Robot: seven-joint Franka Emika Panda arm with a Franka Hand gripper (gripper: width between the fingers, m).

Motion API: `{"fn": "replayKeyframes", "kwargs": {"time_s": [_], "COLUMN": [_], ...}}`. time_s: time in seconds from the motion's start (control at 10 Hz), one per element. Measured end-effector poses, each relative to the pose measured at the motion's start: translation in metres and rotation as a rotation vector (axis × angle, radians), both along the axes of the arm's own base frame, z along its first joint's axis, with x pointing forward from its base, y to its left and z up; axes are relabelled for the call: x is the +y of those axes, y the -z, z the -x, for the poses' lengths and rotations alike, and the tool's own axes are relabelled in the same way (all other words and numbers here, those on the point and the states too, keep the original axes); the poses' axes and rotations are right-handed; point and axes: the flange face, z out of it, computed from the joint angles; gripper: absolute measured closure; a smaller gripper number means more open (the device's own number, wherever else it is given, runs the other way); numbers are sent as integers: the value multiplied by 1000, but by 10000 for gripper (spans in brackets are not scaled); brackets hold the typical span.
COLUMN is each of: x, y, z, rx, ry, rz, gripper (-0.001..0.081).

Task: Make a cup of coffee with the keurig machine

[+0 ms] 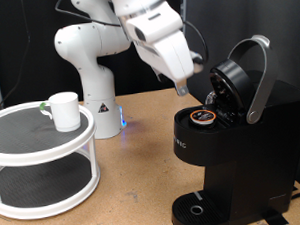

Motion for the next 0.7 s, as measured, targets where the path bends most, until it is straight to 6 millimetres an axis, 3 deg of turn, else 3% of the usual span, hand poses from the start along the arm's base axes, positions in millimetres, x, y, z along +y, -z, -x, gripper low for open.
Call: {"fn": "replayKeyframes", "kwargs": {"time_s": [0.5, 0.7], "x": [-17, -22], "y": [-76, -89], "z": [-1, 1], "rx": [-14, -4], "ry": [58, 50], "rz": [-97, -106], "gripper": [1, 1]}}
